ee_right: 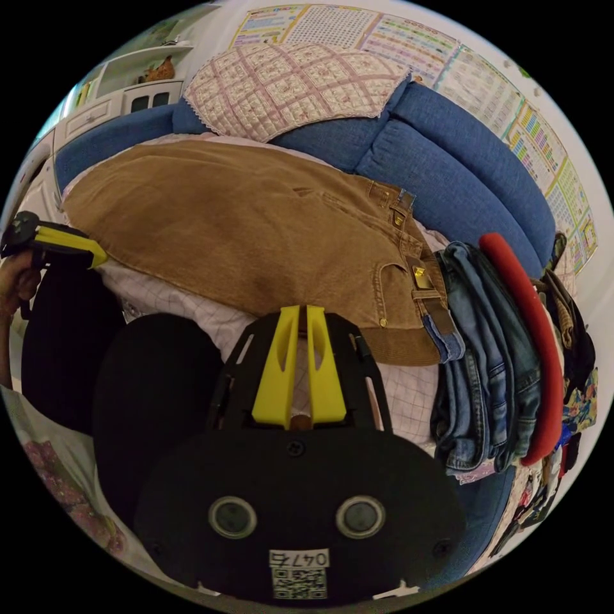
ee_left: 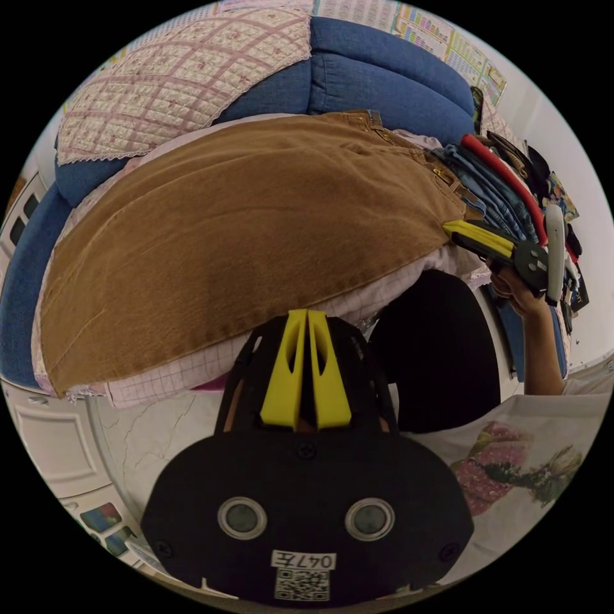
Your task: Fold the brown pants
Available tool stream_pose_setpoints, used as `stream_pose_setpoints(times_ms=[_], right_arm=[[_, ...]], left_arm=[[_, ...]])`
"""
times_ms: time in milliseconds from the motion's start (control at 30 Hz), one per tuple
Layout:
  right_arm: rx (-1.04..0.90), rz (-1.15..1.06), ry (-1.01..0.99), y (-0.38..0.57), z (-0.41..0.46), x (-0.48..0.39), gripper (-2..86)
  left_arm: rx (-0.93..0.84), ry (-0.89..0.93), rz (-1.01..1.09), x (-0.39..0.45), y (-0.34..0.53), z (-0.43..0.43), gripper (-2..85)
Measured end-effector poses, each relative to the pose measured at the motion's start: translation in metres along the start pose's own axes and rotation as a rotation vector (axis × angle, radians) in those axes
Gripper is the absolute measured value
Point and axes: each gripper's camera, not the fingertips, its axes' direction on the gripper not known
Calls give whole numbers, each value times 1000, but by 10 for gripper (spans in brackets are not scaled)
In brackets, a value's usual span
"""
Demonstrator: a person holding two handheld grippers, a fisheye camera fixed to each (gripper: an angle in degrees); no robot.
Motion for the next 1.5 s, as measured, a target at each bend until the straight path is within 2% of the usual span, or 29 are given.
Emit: stream_pose_setpoints(times_ms=[167,267,500,767,867,1167,1500], right_arm=[[0,-3,-6,5,5,2,-4],[-4,-4,-18,8,8,6,-5],[-4,4,-44,20,16,14,-5],[-10,-2,-42,34,25,18,-5],[-16,-7,-49,39,29,20,-5],[-20,-10,-64,58,40,28,-6],[-11,5,-96,83,51,40,-5]], left_arm=[[-11,14,36,10,-10,-1,-10],[41,34,56,16,-13,-13,-10],[190,-45,-80,-13,-19,-45,-10],[129,-26,-125,-31,-55,-12,-10],[55,-42,-120,-27,-72,15,-10],[61,14,-190,-26,-95,29,-10],[-110,-209,-154,23,-149,52,-10]])
